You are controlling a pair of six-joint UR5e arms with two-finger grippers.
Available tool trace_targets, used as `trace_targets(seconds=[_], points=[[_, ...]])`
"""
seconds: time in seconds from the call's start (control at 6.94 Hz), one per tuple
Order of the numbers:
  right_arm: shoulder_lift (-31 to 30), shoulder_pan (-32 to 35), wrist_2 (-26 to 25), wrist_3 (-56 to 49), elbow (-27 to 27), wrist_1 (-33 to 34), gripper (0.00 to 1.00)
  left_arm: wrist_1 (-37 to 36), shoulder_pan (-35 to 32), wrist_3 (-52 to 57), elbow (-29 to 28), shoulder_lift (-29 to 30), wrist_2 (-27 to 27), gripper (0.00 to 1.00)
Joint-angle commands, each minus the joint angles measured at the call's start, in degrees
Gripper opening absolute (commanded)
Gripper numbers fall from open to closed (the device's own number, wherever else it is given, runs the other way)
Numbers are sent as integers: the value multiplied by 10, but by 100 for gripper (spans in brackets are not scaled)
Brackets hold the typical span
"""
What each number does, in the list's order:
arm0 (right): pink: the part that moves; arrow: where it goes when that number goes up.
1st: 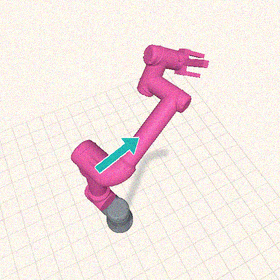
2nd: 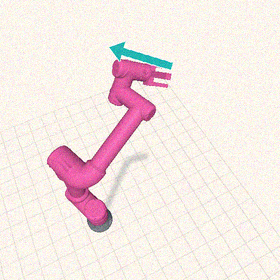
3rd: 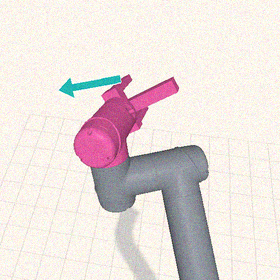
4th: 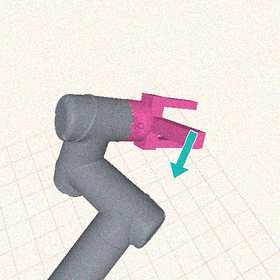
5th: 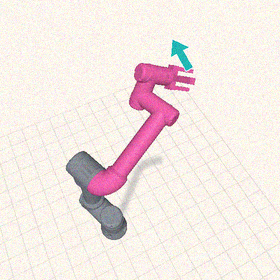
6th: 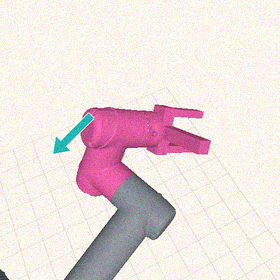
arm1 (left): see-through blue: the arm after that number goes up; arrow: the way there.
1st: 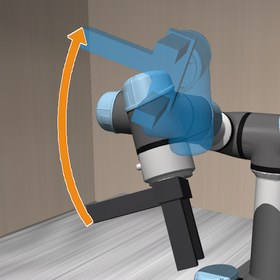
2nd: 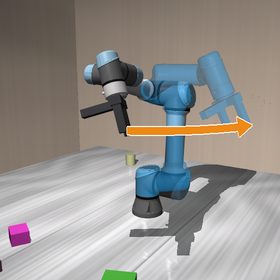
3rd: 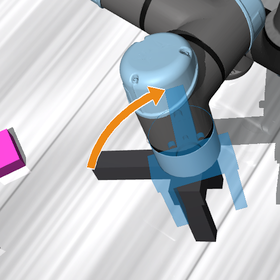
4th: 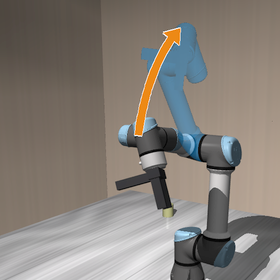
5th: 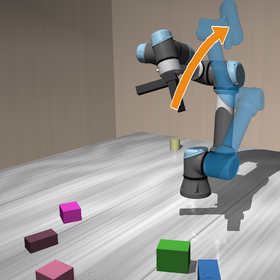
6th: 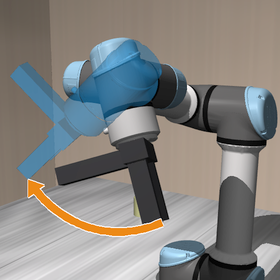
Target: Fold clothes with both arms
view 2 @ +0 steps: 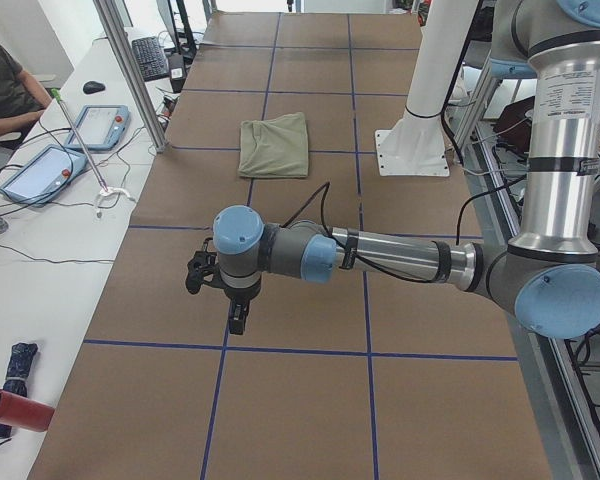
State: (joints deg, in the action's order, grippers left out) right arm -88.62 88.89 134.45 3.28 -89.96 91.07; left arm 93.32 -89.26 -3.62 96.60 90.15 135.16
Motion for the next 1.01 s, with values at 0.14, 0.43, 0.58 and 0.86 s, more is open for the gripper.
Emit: trace_targets(seconds=[0.14, 0.43, 0.58, 0.86], points=[[-4, -1, 1, 1, -1, -2, 100, 0, 1, -1, 0, -3, 0, 100], [-3, -2, 0, 1, 0, -2, 100, 0, 1, 0, -1, -3, 0, 100], [-3, -2, 0, 1, 0, -2, 100, 0, 1, -1, -1, -3, 0, 100], [-3, -2, -2, 1, 0, -2, 100, -6, 1, -2, 0, -3, -6, 100]])
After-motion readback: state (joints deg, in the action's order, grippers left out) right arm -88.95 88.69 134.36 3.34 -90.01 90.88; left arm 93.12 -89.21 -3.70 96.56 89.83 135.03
